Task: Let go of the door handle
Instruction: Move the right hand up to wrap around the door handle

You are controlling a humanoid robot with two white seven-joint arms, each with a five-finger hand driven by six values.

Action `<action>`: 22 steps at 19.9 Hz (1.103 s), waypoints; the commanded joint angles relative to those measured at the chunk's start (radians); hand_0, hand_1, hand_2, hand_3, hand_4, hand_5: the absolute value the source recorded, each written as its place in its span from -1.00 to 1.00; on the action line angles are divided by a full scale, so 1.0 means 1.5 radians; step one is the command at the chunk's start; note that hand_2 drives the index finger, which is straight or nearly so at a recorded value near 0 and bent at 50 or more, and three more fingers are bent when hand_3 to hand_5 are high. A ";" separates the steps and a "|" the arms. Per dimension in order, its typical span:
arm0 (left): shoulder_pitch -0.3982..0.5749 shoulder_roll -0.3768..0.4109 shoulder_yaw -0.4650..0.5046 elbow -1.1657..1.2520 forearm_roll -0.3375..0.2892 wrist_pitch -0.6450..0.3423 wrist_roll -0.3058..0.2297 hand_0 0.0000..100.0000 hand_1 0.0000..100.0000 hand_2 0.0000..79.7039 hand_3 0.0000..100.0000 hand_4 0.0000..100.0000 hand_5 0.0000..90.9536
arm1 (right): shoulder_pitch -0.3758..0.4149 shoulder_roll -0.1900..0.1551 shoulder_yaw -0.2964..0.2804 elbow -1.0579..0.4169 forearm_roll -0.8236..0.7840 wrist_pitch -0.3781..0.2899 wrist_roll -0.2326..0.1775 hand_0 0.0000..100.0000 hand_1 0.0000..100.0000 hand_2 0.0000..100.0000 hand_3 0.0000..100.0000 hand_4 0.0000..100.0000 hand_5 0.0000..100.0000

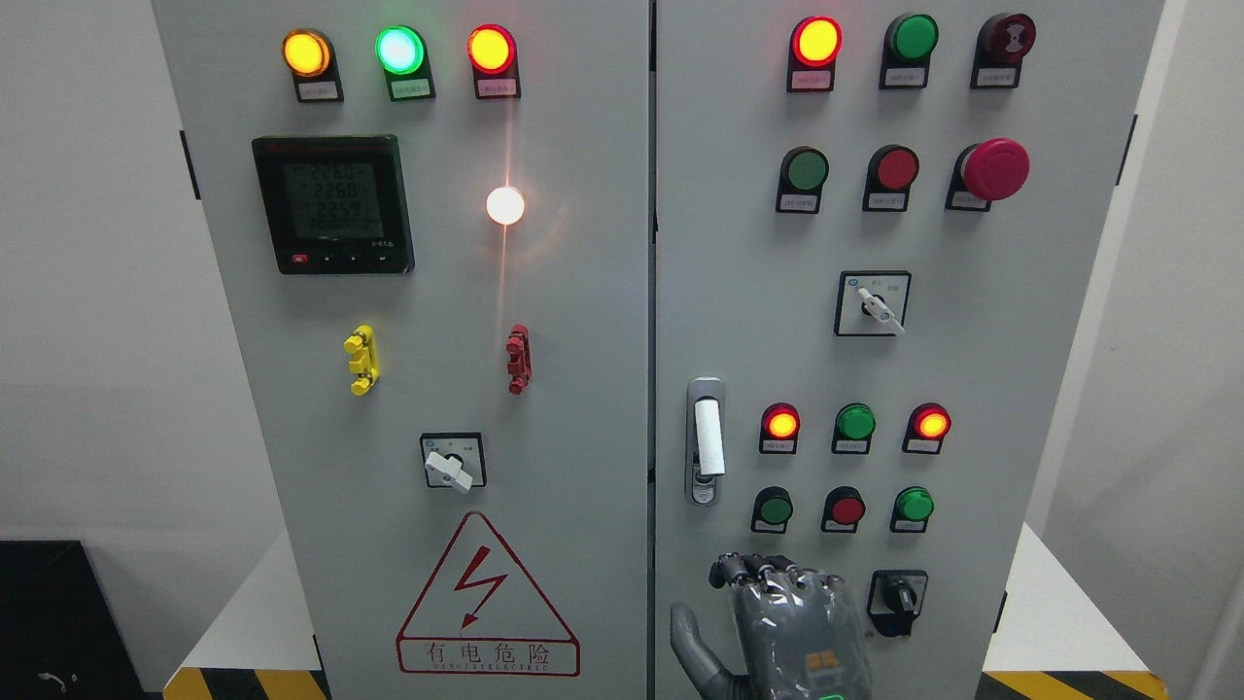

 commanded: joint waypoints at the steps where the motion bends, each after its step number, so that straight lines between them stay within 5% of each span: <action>1: 0.000 0.000 0.000 0.000 0.000 -0.001 0.000 -0.76 0.11 -1.00 -1.00 -1.00 -1.00 | -0.006 0.000 -0.009 -0.021 -0.001 0.000 0.000 -0.46 -0.50 0.48 0.91 0.82 0.95; 8: 0.000 0.000 0.000 0.000 0.000 -0.001 0.000 -0.76 0.11 -1.00 -1.00 -1.00 -1.00 | -0.043 0.001 -0.012 -0.018 -0.002 0.000 0.000 -0.55 -0.51 0.80 1.00 0.92 1.00; 22: 0.000 0.000 0.000 0.001 0.000 -0.001 0.000 -0.76 0.11 -1.00 -1.00 -1.00 -1.00 | -0.092 0.000 -0.015 -0.008 0.003 0.026 0.025 -0.60 -0.49 1.00 1.00 1.00 1.00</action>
